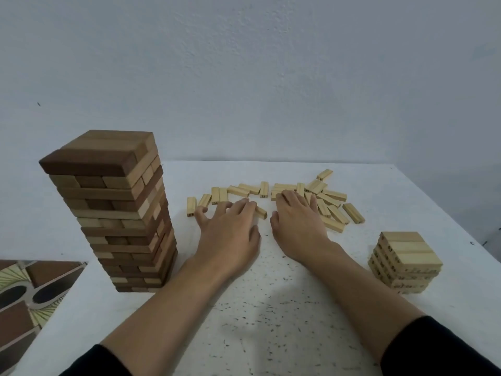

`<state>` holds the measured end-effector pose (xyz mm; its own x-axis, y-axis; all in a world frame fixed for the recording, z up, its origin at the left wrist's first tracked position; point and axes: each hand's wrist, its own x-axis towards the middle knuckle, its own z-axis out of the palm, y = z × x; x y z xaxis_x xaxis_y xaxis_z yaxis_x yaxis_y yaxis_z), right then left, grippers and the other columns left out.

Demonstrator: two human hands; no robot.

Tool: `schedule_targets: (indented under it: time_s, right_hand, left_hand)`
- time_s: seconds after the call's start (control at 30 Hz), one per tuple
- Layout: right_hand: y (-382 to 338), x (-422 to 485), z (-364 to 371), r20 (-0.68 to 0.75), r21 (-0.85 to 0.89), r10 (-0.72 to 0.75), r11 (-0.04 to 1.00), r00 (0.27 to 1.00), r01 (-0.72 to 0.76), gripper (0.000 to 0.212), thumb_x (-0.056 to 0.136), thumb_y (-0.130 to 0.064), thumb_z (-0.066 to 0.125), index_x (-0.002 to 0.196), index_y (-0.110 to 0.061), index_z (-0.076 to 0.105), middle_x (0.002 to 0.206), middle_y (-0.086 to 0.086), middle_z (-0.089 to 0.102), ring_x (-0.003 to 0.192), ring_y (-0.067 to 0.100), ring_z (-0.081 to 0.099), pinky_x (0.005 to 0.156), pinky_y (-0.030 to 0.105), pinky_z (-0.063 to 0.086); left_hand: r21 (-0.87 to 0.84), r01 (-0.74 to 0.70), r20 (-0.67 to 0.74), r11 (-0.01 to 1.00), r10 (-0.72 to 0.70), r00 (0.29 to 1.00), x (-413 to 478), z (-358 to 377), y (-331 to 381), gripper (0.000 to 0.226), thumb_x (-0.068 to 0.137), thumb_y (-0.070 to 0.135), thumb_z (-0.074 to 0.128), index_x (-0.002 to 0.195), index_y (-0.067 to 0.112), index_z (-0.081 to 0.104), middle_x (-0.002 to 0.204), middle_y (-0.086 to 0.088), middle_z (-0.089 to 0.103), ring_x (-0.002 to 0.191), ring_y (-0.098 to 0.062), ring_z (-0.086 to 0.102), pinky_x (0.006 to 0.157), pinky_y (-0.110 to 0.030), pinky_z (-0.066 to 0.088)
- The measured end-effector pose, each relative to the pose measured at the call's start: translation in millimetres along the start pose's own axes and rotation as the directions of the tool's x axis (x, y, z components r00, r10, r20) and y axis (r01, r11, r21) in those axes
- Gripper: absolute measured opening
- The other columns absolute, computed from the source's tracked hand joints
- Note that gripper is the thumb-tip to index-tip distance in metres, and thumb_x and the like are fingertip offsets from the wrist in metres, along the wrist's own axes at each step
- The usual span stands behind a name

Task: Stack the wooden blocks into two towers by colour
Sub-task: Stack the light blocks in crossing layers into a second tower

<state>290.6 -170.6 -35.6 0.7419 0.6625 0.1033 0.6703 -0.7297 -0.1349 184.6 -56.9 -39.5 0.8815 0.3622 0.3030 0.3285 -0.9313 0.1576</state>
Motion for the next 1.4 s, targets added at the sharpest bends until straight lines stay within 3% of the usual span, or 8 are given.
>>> schedule_targets:
  time_s: [0.1, 0.23, 0.47, 0.63, 0.8, 1.1, 1.27, 1.4]
  right_hand:
    - [-3, -4, -3, -0.017, 0.008, -0.028, 1.0, 0.999, 0.028, 0.043, 0.105, -0.026, 0.033, 0.145, -0.01, 0.04, 0.149, 0.006, 0.035, 0.144, 0.024, 0.03, 0.126, 0.051, 0.006]
    - [0, -9, -4, -0.08, 0.077, -0.091, 0.992, 0.993, 0.097, 0.034, 0.102, -0.016, 0.04, 0.131, -0.012, 0.056, 0.137, 0.004, 0.047, 0.129, 0.024, 0.045, 0.123, 0.049, 0.017]
    - [2, -15, -5, -0.223, 0.309, -0.108, 0.935, 0.969, 0.175, 0.028, 0.093, 0.0, 0.045, 0.095, -0.002, 0.072, 0.095, 0.009, 0.069, 0.088, 0.024, 0.063, 0.08, 0.042, 0.054]
    - [4, -13, 1, -0.324, 0.283, -0.107, 0.937, 0.94, 0.204, 0.037, 0.095, -0.002, 0.046, 0.126, -0.005, 0.066, 0.13, 0.008, 0.062, 0.126, 0.026, 0.052, 0.106, 0.037, 0.043]
    - [5, -2, 0, -0.05, 0.093, -0.069, 0.993, 0.996, 0.073, 0.055, 0.106, -0.02, 0.03, 0.159, -0.012, 0.021, 0.17, 0.005, 0.009, 0.157, 0.022, 0.0, 0.127, 0.05, 0.004]
    - [3, -7, -3, -0.172, 0.113, -0.077, 0.989, 0.982, 0.097, 0.036, 0.101, -0.012, 0.041, 0.129, -0.011, 0.062, 0.131, 0.005, 0.052, 0.122, 0.022, 0.049, 0.118, 0.04, 0.03]
    - [2, -16, -5, -0.209, 0.125, -0.149, 0.976, 0.967, 0.177, 0.03, 0.097, -0.008, 0.047, 0.114, -0.011, 0.071, 0.115, 0.003, 0.058, 0.11, 0.022, 0.05, 0.097, 0.036, 0.044]
    - [-4, -24, -13, -0.153, 0.106, -0.202, 0.97, 0.967, 0.219, 0.029, 0.096, -0.008, 0.045, 0.108, -0.011, 0.071, 0.11, 0.004, 0.059, 0.107, 0.021, 0.051, 0.092, 0.035, 0.046]
  left_hand:
    - [0.024, -0.003, -0.064, 1.0, 0.004, 0.998, 0, 4, -1, 0.041, 0.097, 0.037, 0.044, 0.138, 0.039, 0.049, 0.132, 0.011, 0.05, 0.122, -0.012, 0.046, 0.104, -0.054, 0.024]
    - [-0.067, 0.006, -0.142, 0.998, -0.016, 0.99, -4, 14, -3, 0.025, 0.09, 0.036, 0.049, 0.105, 0.042, 0.069, 0.106, 0.016, 0.054, 0.101, -0.006, 0.053, 0.092, -0.048, 0.024]
    - [-0.119, -0.053, 0.015, 0.991, 0.056, 0.998, -8, -2, -10, 0.033, 0.1, 0.027, 0.044, 0.128, 0.034, 0.061, 0.13, 0.018, 0.057, 0.125, -0.015, 0.05, 0.105, -0.052, 0.024]
    - [-0.124, -0.077, -0.025, 0.989, 0.075, 0.997, -13, 0, -8, 0.041, 0.1, 0.027, 0.044, 0.134, 0.047, 0.055, 0.138, 0.022, 0.055, 0.126, -0.008, 0.048, 0.092, -0.042, 0.018]
    - [-0.063, -0.119, 0.045, 0.991, 0.122, 0.992, -11, 4, -8, 0.04, 0.105, 0.044, 0.028, 0.14, 0.055, 0.042, 0.153, 0.021, 0.044, 0.135, -0.011, 0.043, 0.098, -0.051, 0.021]
    - [-0.126, -0.054, 0.016, 0.991, 0.057, 0.998, -6, -7, -10, 0.029, 0.101, 0.035, 0.045, 0.109, 0.047, 0.07, 0.113, 0.024, 0.059, 0.117, -0.001, 0.05, 0.098, -0.044, 0.02]
    - [-0.156, -0.019, -0.013, 0.988, 0.017, 1.0, -7, -6, -13, 0.028, 0.099, 0.038, 0.049, 0.115, 0.046, 0.071, 0.134, 0.017, 0.054, 0.123, -0.005, 0.049, 0.101, -0.044, 0.019]
    - [-0.268, 0.006, -0.05, 0.963, -0.02, 0.999, -10, -1, -7, 0.031, 0.088, 0.047, 0.052, 0.107, 0.042, 0.075, 0.108, 0.011, 0.054, 0.098, -0.013, 0.06, 0.096, -0.054, 0.029]
